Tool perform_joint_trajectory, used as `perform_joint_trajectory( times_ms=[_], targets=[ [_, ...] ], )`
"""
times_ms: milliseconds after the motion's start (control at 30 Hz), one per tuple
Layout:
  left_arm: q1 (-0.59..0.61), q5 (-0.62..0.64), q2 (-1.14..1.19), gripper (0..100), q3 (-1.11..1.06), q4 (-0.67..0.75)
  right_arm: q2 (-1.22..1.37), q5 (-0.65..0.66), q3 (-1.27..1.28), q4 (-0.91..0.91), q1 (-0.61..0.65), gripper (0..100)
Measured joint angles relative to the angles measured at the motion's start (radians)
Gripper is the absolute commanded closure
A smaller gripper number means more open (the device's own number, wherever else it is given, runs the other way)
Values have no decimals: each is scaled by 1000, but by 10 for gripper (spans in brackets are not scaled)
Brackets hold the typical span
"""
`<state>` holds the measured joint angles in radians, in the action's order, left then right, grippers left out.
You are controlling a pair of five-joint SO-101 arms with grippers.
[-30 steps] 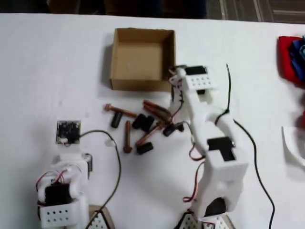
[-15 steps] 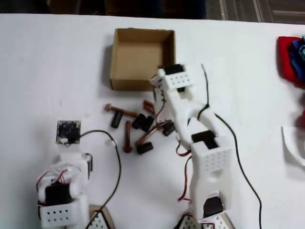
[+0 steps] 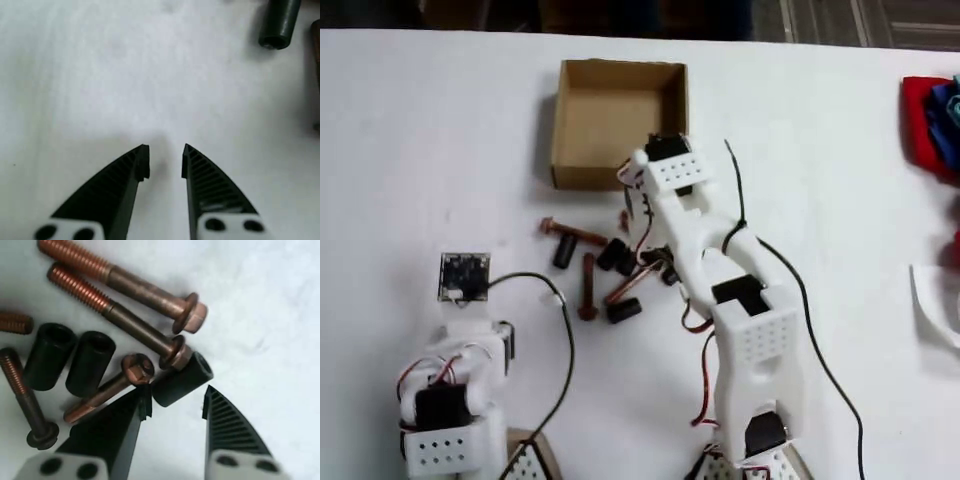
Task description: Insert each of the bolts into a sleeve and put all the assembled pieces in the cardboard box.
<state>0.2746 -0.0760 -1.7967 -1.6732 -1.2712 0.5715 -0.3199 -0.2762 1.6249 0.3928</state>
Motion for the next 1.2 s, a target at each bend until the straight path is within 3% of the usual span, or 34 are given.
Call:
perform_joint_trajectory(
  times_ms=[500, 600, 667, 933, 1200],
  targets=[
    [2, 0, 0, 868, 0, 0, 244, 0, -118, 40, -98, 838],
    [2, 0, 0, 868, 0, 0, 249, 6, -130, 55, -103, 907],
    [2, 0, 0, 868, 0, 0, 250, 54, -137, 71, -104, 988],
    [2, 0, 0, 868, 0, 0, 252, 270, -146, 97, -132, 820],
    [2, 0, 0, 868, 0, 0, 184, 459, -127, 97, -130, 807]
  ],
)
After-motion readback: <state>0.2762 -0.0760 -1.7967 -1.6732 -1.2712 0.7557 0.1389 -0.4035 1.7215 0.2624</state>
